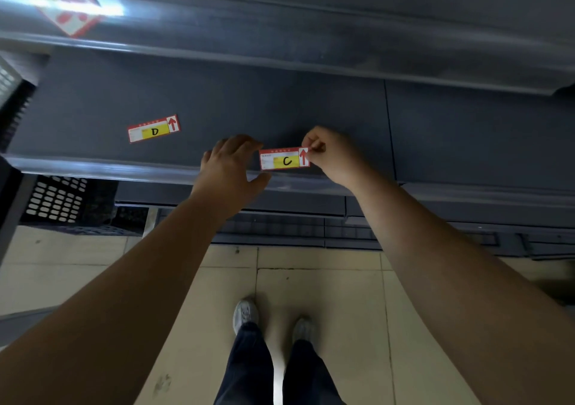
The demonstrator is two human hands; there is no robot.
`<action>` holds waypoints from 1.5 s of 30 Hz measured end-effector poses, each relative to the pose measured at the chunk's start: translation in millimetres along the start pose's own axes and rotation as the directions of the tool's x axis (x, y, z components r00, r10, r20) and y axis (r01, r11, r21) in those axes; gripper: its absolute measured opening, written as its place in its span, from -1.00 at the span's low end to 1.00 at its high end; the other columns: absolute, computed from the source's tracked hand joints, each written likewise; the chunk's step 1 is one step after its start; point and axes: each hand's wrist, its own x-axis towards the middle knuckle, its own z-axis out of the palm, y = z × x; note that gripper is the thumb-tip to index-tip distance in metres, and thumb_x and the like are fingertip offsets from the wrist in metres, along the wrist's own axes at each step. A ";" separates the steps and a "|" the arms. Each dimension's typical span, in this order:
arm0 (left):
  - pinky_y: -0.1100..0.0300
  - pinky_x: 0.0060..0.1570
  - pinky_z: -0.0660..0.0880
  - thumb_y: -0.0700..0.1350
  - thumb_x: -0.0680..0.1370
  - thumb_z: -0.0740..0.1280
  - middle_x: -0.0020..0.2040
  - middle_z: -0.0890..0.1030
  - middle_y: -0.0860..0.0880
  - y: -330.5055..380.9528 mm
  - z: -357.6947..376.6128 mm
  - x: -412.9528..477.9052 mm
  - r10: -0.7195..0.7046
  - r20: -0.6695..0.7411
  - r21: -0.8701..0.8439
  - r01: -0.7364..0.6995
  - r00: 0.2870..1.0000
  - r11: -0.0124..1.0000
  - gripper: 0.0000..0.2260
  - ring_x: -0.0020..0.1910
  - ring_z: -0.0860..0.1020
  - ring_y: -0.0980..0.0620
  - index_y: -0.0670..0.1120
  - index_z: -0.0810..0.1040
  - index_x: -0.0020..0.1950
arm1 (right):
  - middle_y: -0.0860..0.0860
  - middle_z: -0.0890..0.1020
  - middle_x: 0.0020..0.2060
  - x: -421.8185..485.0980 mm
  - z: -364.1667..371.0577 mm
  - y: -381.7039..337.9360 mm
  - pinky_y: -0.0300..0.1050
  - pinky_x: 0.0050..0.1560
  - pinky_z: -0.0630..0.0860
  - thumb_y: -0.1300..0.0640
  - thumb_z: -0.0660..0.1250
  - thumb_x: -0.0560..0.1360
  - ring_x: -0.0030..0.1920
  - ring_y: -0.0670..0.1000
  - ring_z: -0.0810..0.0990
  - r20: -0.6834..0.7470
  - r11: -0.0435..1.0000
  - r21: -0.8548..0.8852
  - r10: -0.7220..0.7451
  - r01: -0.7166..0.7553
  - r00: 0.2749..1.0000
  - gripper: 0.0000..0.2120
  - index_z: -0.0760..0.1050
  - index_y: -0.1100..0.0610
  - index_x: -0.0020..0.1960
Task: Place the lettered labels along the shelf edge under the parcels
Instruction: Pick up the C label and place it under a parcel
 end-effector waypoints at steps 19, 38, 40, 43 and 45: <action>-0.04 0.08 0.34 -0.02 0.40 0.46 0.15 0.55 -0.03 125.1 -124.3 -90.5 0.241 -0.270 0.144 -0.209 0.932 0.967 -0.65 0.13 0.46 -0.10 -0.05 0.54 0.15 | -0.05 0.62 -0.12 -179.2 -103.3 -74.3 -0.26 -0.07 0.50 0.26 0.45 0.44 -0.10 -0.11 0.59 -0.062 0.864 0.497 -0.058 0.081 0.996 -0.77 0.55 0.00 0.00; -0.01 0.18 0.30 0.07 0.45 0.38 0.19 0.52 0.04 205.7 -195.4 -256.3 0.366 -0.348 0.153 -0.333 0.863 0.931 -0.64 0.21 0.43 -0.01 -0.02 0.51 0.19 | -0.14 0.59 -0.05 -402.0 -106.8 -133.0 -0.33 0.02 0.47 0.18 0.42 0.48 -0.02 -0.20 0.54 -0.340 0.955 0.039 -0.265 0.295 0.902 -0.54 0.46 -0.11 0.33; 0.00 0.18 0.29 0.06 0.44 0.40 0.19 0.52 0.04 210.9 -193.6 -256.5 0.371 -0.364 0.146 -0.341 0.854 0.929 -0.64 0.21 0.43 -0.01 -0.02 0.51 0.20 | -0.12 0.59 -0.05 -408.3 -109.2 -131.6 -0.26 0.04 0.50 0.20 0.41 0.48 -0.02 -0.17 0.55 -0.354 0.955 0.034 -0.264 0.295 0.897 -0.53 0.46 -0.11 0.34; 0.01 0.18 0.29 0.06 0.44 0.40 0.18 0.53 0.04 218.7 -191.3 -247.0 0.377 -0.376 0.131 -0.354 0.846 0.926 -0.64 0.20 0.43 0.00 -0.02 0.51 0.19 | -0.09 0.59 -0.07 -404.9 -118.4 -126.7 -0.19 0.04 0.54 0.20 0.41 0.48 -0.05 -0.13 0.55 -0.389 0.955 0.035 -0.259 0.295 0.884 -0.52 0.47 -0.11 0.33; -0.02 0.19 0.31 0.06 0.44 0.40 0.18 0.53 0.05 222.5 -190.3 -233.8 0.370 -0.387 0.126 -0.349 0.845 0.929 -0.64 0.20 0.44 0.00 -0.01 0.51 0.19 | -0.07 0.59 -0.09 -394.4 -127.7 -124.5 -0.18 0.03 0.55 0.22 0.41 0.47 -0.07 -0.10 0.56 -0.393 0.950 0.056 -0.261 0.307 0.882 -0.52 0.47 -0.11 0.33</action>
